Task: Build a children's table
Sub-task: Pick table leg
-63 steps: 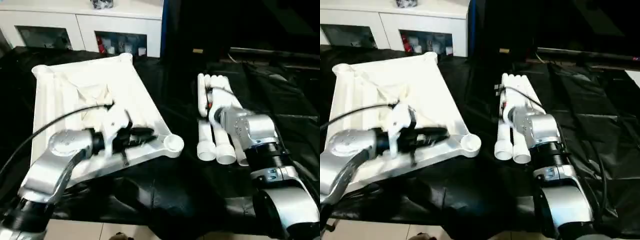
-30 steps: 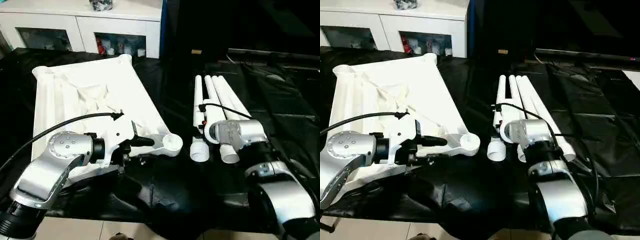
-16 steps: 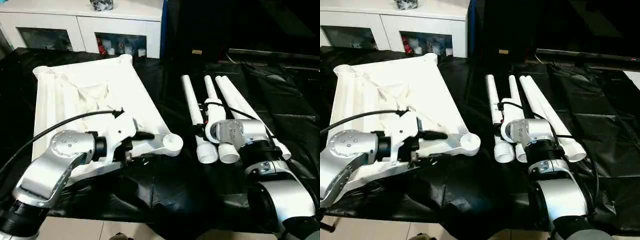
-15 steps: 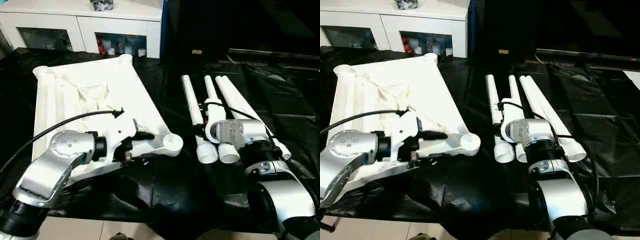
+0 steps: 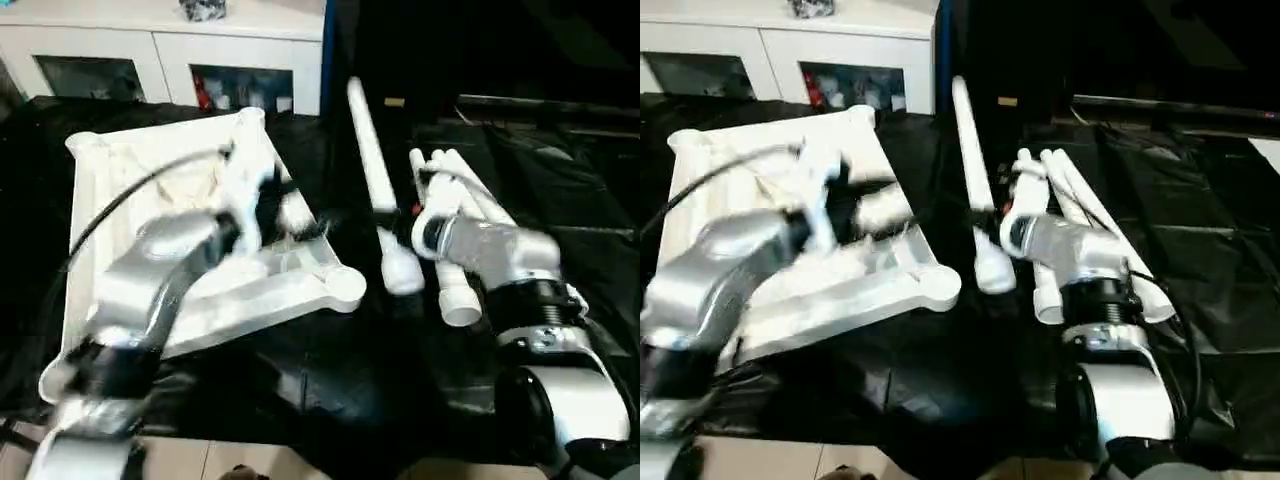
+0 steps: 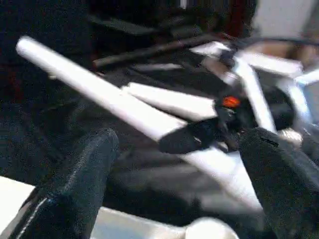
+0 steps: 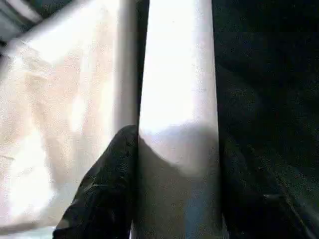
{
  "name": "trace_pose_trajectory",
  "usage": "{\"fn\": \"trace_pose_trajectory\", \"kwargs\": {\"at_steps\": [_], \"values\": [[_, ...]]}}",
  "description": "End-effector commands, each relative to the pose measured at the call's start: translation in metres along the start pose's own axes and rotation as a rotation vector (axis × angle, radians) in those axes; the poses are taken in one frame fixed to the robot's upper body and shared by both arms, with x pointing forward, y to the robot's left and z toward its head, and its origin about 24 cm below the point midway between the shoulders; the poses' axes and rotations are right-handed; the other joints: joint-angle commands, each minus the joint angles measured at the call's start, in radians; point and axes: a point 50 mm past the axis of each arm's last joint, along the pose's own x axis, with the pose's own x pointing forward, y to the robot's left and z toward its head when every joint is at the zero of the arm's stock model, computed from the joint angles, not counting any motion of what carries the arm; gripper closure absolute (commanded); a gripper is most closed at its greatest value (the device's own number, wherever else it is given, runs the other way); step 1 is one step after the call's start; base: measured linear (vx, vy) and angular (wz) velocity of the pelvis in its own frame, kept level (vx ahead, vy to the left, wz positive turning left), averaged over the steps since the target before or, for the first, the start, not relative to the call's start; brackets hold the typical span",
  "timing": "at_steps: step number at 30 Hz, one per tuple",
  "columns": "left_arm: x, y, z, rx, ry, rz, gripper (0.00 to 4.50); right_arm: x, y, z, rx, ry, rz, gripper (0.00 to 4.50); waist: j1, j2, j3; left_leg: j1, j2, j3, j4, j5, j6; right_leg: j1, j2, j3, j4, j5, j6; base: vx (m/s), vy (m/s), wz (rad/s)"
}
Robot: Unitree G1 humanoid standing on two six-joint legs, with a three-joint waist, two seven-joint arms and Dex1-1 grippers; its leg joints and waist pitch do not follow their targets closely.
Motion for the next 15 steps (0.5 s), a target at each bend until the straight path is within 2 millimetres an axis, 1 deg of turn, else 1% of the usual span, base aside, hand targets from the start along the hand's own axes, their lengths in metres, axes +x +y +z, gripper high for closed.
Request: {"fn": "trace_pose_trajectory", "kwargs": {"at_steps": [1, 2, 3, 4, 5, 6, 7, 8, 9, 10, 11, 12, 13, 15], "values": [[0.007, 0.002, 0.010, -0.130, -0.057, 0.033, 0.00, -0.011, 0.014, 0.016, -0.029, -0.125, 0.152, 2.66, 0.006, 0.005, -0.080, 0.021, 0.045, -0.011, -0.055, -0.025, 0.012, 0.064, -0.074, 0.046, -0.054, 0.247, -0.271, 0.000, 0.000, 0.00], [0.014, 0.002, 0.016, -0.238, -0.116, 0.041, 0.00, -0.017, 0.017, 0.015, -0.045, -0.149, 0.227, 2.66, 0.016, 0.004, -0.082, 0.021, 0.046, -0.014, -0.051, -0.015, 0.031, 0.064, -0.078, 0.045, -0.054, 0.264, -0.284, 0.000, 0.000, 0.00], [0.014, 0.002, 0.016, -0.238, -0.116, 0.041, 0.00, -0.017, 0.017, 0.015, -0.045, -0.149, 0.227, 2.66, 0.018, 0.004, -0.082, 0.023, 0.049, -0.016, -0.052, -0.014, 0.038, 0.062, -0.079, 0.044, -0.055, 0.255, -0.288, 0.000, 0.000, 0.00], [0.016, 0.002, 0.018, -0.274, -0.136, 0.038, 0.00, -0.020, 0.018, 0.014, -0.049, -0.153, 0.251, 2.66, 0.018, 0.002, -0.081, 0.020, 0.048, -0.016, -0.053, -0.013, 0.042, 0.063, -0.079, 0.043, -0.054, 0.248, -0.290, 0.000, 0.000, 0.00], [0.020, 0.000, 0.022, -0.366, -0.172, 0.014, 0.00, -0.027, 0.021, 0.012, -0.054, -0.165, 0.321, 2.66, 0.020, 0.001, -0.080, 0.020, 0.048, -0.016, -0.053, -0.017, 0.047, 0.061, -0.080, 0.044, -0.058, 0.220, -0.290, 0.000, 0.000, 0.00], [0.020, -0.001, 0.022, -0.379, -0.175, 0.009, 0.00, -0.028, 0.021, 0.012, -0.054, -0.166, 0.331, 2.66, 0.021, -0.002, -0.079, 0.020, 0.045, -0.012, -0.051, -0.021, 0.048, 0.062, -0.077, 0.045, -0.058, 0.216, -0.291, 0.000, 0.000, 0.00], [0.022, -0.002, 0.023, -0.410, -0.183, -0.003, 0.00, -0.030, 0.022, 0.011, -0.052, -0.170, 0.357, 2.66, 0.028, -0.001, -0.078, 0.020, 0.047, -0.014, -0.051, -0.021, 0.054, 0.062, -0.080, 0.045, -0.059, 0.204, -0.292, 0.000, 0.000, 0.00], [0.025, -0.004, 0.024, -0.431, -0.186, -0.016, 0.00, -0.036, 0.026, 0.011, -0.054, -0.189, 0.414, 2.66, 0.028, -0.001, -0.078, 0.019, 0.047, -0.015, -0.052, -0.020, 0.060, 0.060, -0.078, 0.044, -0.061, 0.188, -0.287, 0.000, 0.000, 0.00], [0.025, -0.005, 0.024, -0.432, -0.186, -0.019, 0.00, -0.037, 0.026, 0.010, -0.054, -0.192, 0.424, 2.66, 0.030, -0.001, -0.077, 0.021, 0.048, -0.015, -0.053, -0.024, 0.060, 0.060, -0.079, 0.044, -0.064, 0.175, -0.283, 0.000, 0.000, 0.00], [0.026, -0.006, 0.024, -0.443, -0.189, -0.024, 0.00, -0.039, 0.028, 0.010, -0.062, -0.194, 0.448, 2.66, 0.029, -0.001, -0.077, 0.020, 0.049, -0.017, -0.054, -0.029, 0.061, 0.060, -0.079, 0.043, -0.066, 0.148, -0.274, 0.000, 0.000, 0.00], [0.029, -0.008, 0.026, -0.496, -0.200, -0.042, 0.00, -0.044, 0.032, 0.008, -0.086, -0.199, 0.494, 2.66, 0.030, 0.000, -0.078, 0.021, 0.050, -0.017, -0.054, -0.026, 0.058, 0.059, -0.080, 0.043, -0.065, 0.147, -0.271, 0.000, 0.000, 0.00], [0.030, -0.010, 0.028, -0.534, -0.214, -0.059, 0.00, -0.047, 0.034, 0.006, -0.096, -0.196, 0.522, 2.66, 0.031, -0.002, -0.077, 0.020, 0.050, -0.016, -0.053, -0.024, 0.058, 0.060, -0.080, 0.043, -0.065, 0.156, -0.274, 0.000, 0.000, 0.00], [0.032, -0.011, 0.030, -0.560, -0.224, -0.072, 0.00, -0.049, 0.037, 0.005, -0.103, -0.195, 0.544, 2.66, 0.032, -0.003, -0.078, 0.021, 0.051, -0.017, -0.053, -0.024, 0.060, 0.060, -0.081, 0.043, -0.065, 0.159, -0.277, 0.000, 0.000, 0.00], [0.033, -0.013, 0.032, -0.576, -0.229, -0.084, 0.00, -0.050, 0.038, 0.005, -0.110, -0.190, 0.559, 2.66, 0.031, -0.004, -0.074, 0.020, 0.049, -0.017, -0.055, -0.039, 0.063, 0.057, -0.081, 0.043, -0.071, 0.116, -0.274, 0.000, 0.000, 0.00]]}}
